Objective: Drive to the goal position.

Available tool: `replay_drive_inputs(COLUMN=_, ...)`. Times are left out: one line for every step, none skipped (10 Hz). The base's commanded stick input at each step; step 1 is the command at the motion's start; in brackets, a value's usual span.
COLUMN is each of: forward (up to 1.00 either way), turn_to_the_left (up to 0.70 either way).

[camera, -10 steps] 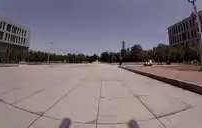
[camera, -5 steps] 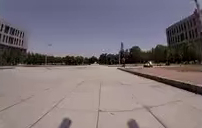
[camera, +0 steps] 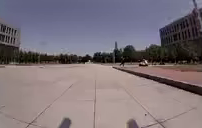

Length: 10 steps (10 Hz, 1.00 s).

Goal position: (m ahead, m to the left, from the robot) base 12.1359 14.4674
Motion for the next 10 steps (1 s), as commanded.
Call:
replay_drive_inputs(forward=1.00, turn_to_the_left=0.00)
replay_drive_inputs(forward=1.00, turn_to_the_left=0.00)
replay_drive_inputs(forward=1.00, turn_to_the_left=0.00)
replay_drive_inputs(forward=1.00, turn_to_the_left=0.00)
replay_drive_inputs(forward=1.00, turn_to_the_left=0.00)
replay_drive_inputs(forward=1.00, turn_to_the_left=0.00)
replay_drive_inputs(forward=1.00, turn_to_the_left=0.00)
replay_drive_inputs(forward=1.00, turn_to_the_left=0.00)
replay_drive_inputs(forward=1.00, turn_to_the_left=0.00)
replay_drive_inputs(forward=1.00, turn_to_the_left=0.00)
